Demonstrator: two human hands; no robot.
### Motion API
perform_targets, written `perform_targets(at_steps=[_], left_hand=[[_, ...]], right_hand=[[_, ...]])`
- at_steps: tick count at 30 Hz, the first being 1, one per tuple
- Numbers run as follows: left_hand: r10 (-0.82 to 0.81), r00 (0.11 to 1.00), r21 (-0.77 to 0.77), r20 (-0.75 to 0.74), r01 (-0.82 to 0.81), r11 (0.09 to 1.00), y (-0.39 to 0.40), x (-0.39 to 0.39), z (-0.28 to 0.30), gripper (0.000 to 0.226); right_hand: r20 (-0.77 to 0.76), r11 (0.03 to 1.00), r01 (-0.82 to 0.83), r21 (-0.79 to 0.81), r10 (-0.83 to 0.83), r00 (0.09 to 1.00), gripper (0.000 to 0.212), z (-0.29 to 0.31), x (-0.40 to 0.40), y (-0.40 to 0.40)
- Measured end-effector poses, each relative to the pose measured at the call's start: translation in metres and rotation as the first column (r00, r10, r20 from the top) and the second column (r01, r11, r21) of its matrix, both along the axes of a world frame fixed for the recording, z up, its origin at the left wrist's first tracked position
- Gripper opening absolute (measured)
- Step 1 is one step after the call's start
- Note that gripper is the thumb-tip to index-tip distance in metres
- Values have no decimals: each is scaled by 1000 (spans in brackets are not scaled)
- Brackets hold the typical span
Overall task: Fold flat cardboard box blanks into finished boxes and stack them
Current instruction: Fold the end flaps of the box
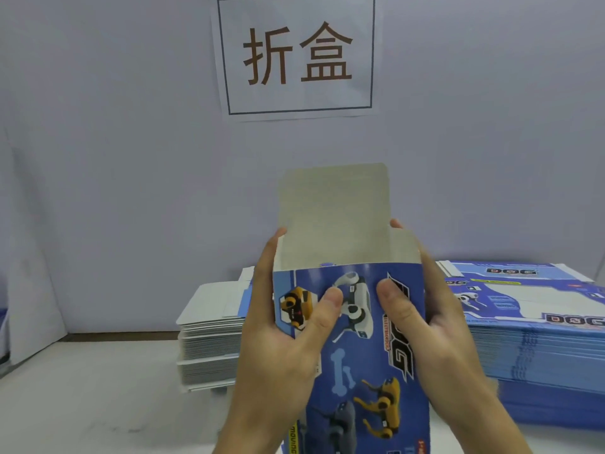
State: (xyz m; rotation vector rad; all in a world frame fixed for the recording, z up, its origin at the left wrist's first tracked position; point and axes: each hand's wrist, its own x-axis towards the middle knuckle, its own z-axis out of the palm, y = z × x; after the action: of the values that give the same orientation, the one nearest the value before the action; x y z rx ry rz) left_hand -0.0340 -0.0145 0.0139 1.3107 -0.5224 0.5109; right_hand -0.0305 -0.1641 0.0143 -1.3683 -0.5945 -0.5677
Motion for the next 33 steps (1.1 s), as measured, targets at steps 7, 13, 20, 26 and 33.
perform_targets(at_steps=[7, 13, 20, 26, 33], left_hand=[[-30, 996, -93, -78, 22, 995, 2, -1, -3, 34], [38, 984, -194, -173, -72, 978, 9, -2, -1, 19], [42, 995, -184, -88, -57, 981, 13, -2, 7, 36], [141, 988, -342, -62, -154, 927, 17, -1, 4, 33], [237, 957, -141, -168, -261, 955, 20, 1, 7, 56]], right_hand=[[-149, 998, -60, -13, 58, 987, 14, 5, -1, -5], [-197, 1000, 17, -21, -20, 980, 27, 4, -4, 2], [-237, 995, -17, 101, 41, 971, 41, 1, 3, 12], [-98, 981, 125, 148, -111, 989, 42, -11, 8, 21], [-158, 977, -39, -210, 5, 987, 61, -3, 6, 5]])
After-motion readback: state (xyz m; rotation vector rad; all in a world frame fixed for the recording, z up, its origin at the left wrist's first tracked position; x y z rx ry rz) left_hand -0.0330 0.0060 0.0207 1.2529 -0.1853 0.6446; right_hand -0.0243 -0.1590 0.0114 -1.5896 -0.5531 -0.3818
